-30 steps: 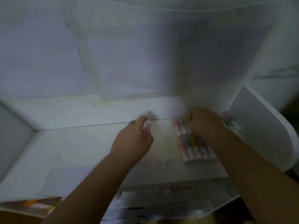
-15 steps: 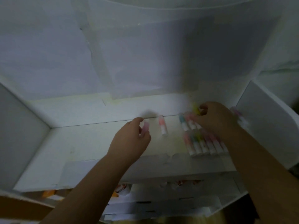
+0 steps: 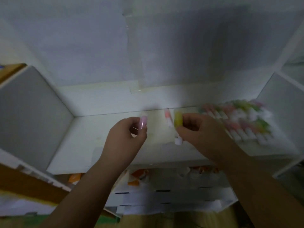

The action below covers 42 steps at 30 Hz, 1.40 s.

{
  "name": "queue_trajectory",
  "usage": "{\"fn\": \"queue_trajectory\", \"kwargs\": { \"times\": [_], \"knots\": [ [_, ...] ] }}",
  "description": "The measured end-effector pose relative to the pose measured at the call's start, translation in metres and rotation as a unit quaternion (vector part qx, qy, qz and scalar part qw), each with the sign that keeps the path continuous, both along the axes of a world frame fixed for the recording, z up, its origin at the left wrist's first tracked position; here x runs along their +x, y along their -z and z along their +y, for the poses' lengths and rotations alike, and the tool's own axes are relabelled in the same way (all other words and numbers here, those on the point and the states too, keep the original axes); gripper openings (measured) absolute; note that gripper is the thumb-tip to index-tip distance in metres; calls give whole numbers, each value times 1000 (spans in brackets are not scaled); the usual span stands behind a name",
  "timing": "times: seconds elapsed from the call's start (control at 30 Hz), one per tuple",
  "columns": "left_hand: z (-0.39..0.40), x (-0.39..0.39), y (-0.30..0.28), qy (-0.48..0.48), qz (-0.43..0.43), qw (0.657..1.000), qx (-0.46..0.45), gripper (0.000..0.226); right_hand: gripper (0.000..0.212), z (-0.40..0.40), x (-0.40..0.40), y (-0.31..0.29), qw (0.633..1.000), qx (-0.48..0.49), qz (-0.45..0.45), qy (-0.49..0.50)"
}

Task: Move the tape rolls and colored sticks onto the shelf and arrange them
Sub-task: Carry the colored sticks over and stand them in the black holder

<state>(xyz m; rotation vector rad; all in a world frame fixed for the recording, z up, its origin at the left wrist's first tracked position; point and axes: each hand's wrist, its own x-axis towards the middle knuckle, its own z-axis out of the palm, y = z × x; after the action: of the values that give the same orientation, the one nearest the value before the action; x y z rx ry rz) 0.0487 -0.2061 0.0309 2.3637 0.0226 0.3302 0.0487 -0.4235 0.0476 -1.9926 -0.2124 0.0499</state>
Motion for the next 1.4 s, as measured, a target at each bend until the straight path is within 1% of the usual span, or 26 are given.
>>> {"fn": "queue_trajectory", "kwargs": {
  "times": [0.1,0.17,0.3,0.37,0.43,0.47,0.53,0.57,0.73,0.77,0.87,0.97,1.0,1.13,1.33,1.4],
  "knots": [
    [34,-27,-6,-2,-12,999,-37,31,14,34,-20,-4,1000,15,-1,7],
    [59,-46,-9,-10,-18,999,-43,28,13,60,-35,-2,999,36,6,15],
    [113,-91,-14,-35,-32,997,-63,30,11,123,-69,-5,997,70,16,7],
    [144,-115,-19,-24,-42,996,-74,22,12,157,-84,-7,997,71,10,1],
    [179,-138,-25,-11,-61,996,-70,6,12,194,-99,-10,997,77,5,-13],
    [197,-149,-28,-10,-73,995,-68,3,11,213,-107,-11,996,80,3,-24],
    [230,-169,-33,-6,-91,993,-75,12,10,249,-123,-15,996,73,-6,-43],
    [244,-177,-35,-7,-93,992,-82,12,9,263,-130,-17,996,65,-17,-55],
    [325,-226,-43,-43,-106,987,-112,4,9,352,-163,-23,991,48,-52,-110],
    [339,-234,-43,-51,-104,986,-120,4,10,367,-169,-23,990,49,-55,-121],
    [375,-256,-40,-89,-93,983,-129,21,12,410,-183,-26,983,51,-57,-170],
    [405,-269,-37,-121,-86,974,-168,28,8,449,-186,-24,977,47,-48,-203],
    [414,-271,-37,-130,-90,972,-175,30,7,462,-186,-23,977,51,-39,-201],
    [448,-270,-34,-157,-99,973,-139,36,9,507,-178,-19,977,70,-22,-202],
    [500,-237,-22,-169,-108,971,-132,45,9,557,-148,-5,980,85,-54,-173],
    [514,-221,-17,-171,-106,972,-126,44,9,570,-135,1,981,94,-57,-158]
  ]
}}
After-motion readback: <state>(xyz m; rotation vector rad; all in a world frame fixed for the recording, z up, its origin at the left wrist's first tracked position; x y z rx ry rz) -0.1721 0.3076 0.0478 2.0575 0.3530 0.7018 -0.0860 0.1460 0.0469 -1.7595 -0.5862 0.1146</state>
